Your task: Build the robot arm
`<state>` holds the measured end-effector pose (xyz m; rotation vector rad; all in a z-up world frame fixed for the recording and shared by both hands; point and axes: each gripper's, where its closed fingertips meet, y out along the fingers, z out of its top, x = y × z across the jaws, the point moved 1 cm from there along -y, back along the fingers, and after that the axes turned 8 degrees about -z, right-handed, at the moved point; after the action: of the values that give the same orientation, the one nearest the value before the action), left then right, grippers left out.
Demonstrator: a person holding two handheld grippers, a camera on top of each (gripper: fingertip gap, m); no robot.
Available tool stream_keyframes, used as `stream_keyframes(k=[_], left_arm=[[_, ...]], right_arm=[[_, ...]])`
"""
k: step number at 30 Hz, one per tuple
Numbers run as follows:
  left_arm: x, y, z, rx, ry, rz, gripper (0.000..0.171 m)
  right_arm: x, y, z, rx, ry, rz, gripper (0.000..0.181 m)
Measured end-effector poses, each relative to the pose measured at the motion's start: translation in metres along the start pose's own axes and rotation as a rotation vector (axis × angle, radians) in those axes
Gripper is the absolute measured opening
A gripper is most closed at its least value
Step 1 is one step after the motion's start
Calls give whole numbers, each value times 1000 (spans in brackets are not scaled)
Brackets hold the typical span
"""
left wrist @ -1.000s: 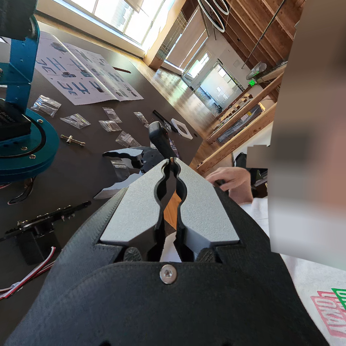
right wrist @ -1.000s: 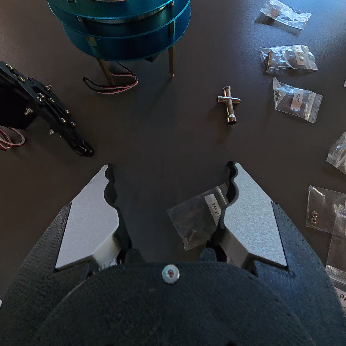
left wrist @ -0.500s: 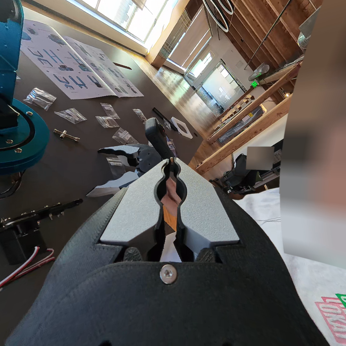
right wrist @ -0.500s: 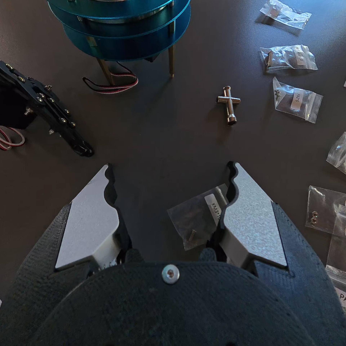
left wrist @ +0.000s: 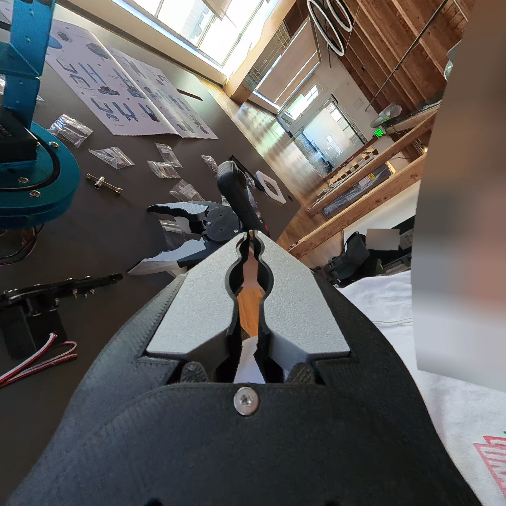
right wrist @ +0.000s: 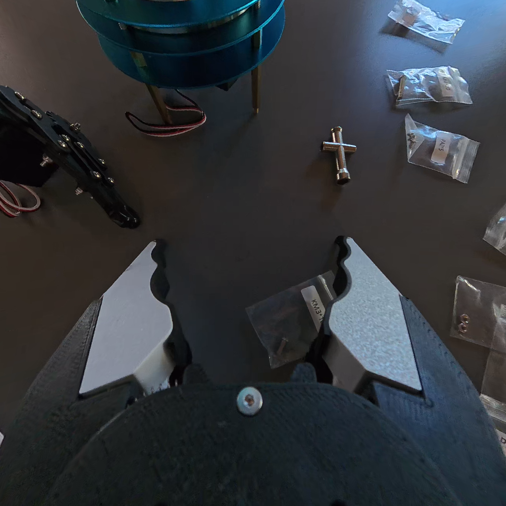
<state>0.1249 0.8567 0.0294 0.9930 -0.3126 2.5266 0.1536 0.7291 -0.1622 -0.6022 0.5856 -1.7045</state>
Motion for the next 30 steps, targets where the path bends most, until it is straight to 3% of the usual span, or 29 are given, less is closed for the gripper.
stream_keyframes(k=[2, 3, 5, 8, 11, 13, 15, 21, 30], left_arm=[[0, 4, -1, -5, 2, -11, 1], [0, 6, 0, -6, 1, -19, 1], [-1, 10, 1, -9, 2, -32, 1], [-2, 16, 4, -16, 8, -43, 0], [0, 23, 7, -28, 11, -68, 0], [3, 27, 8, -33, -1, -102, 1], [6, 32, 7, -35, -37, -149, 1], [16, 41, 5, -35, -165, -288, 1], [19, 42, 3, -61, -179, -290, 1]], right_arm=[[0, 0, 0, -2, -6, 3, 125], [-1, -2, 1, -7, -22, 18, 114], [3, -10, 5, 3, -39, 17, 66], [8, -60, 48, 355, -69, 1, 53], [-2, -130, 82, 707, -109, 85, 56], [-27, -155, 83, 730, -183, 289, 46], [-35, -177, 90, 807, -222, 355, 31], [-58, -205, 100, 965, -485, 364, 29], [-64, -203, 105, 976, -539, 381, 13]])
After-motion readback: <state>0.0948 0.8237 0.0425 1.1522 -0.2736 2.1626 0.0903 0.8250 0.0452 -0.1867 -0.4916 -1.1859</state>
